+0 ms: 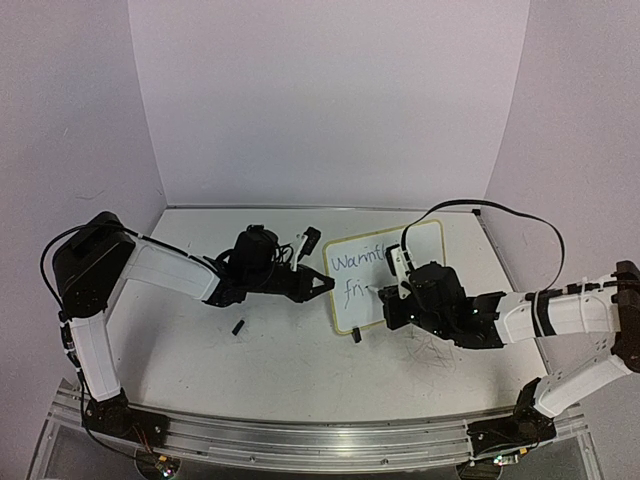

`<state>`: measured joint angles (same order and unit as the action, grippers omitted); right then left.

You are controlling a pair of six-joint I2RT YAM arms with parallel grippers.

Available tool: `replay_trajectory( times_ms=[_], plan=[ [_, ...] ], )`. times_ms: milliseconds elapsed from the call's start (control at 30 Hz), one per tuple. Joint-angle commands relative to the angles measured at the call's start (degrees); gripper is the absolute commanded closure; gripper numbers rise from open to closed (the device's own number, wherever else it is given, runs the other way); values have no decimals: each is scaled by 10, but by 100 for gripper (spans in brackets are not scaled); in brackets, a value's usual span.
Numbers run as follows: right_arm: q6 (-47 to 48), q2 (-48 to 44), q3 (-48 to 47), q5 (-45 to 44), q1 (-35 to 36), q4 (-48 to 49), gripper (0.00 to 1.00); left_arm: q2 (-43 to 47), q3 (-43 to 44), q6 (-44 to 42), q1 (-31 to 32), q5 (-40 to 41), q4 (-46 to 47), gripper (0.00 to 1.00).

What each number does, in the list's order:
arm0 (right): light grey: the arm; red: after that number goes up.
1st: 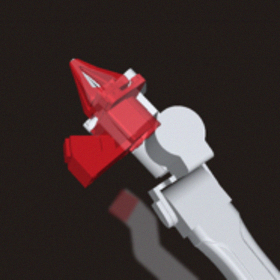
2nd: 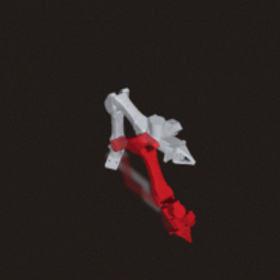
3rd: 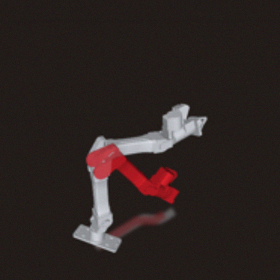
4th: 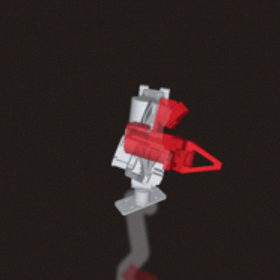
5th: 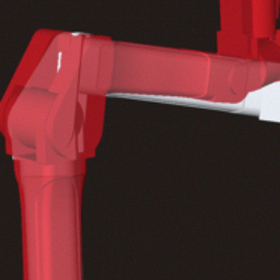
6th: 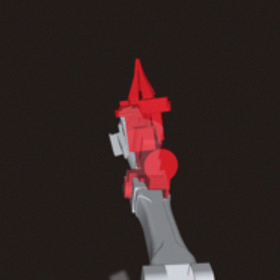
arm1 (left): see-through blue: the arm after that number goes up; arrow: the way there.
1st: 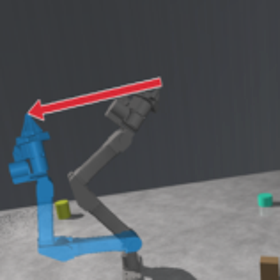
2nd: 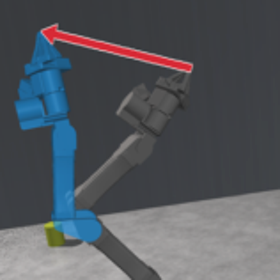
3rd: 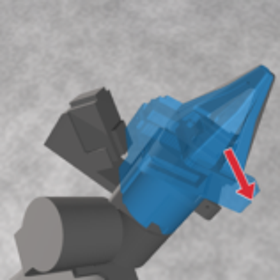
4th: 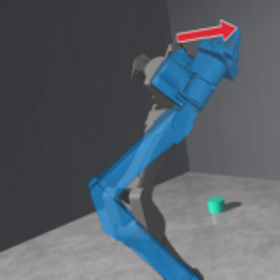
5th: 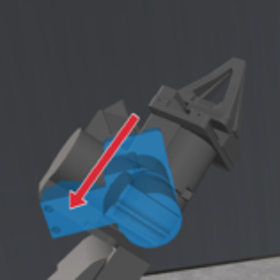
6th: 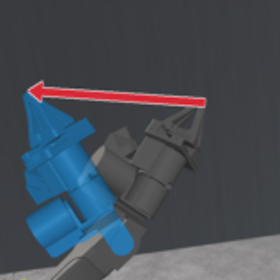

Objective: Write a sentence on the whiteboard

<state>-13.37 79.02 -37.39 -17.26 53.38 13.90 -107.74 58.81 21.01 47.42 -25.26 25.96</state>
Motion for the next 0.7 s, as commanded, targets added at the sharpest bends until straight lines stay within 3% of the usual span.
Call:
replay_trajectory(
  times_ms=[0, 667],
  plan=[
    [1, 2, -23, -18, -9, 32, 100, -3, -7, -17, 9, 2, -66, 100],
    [5, -3, -22, -27, -9, 38, 100, -4, -6, -18, 9, 0, -66, 100]
  ],
)
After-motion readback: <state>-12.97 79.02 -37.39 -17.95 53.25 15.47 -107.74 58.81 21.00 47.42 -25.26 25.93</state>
